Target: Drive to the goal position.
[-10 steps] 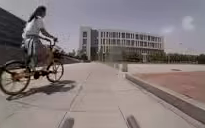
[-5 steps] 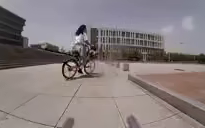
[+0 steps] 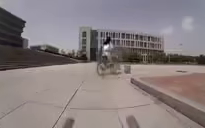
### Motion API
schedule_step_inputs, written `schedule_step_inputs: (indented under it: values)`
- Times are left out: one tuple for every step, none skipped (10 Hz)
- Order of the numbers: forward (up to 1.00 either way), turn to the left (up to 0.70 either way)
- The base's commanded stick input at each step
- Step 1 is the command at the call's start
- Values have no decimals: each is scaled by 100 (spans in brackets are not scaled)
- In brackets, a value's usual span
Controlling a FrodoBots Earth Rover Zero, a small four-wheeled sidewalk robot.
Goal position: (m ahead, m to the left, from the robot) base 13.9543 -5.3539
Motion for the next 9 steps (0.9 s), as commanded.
schedule_step_inputs:
  values:
    - [70,0]
    - [70,0]
    - [70,0]
    - [70,0]
    - [70,0]
    - [70,0]
    - [70,0]
    - [70,0]
    - [70,0]
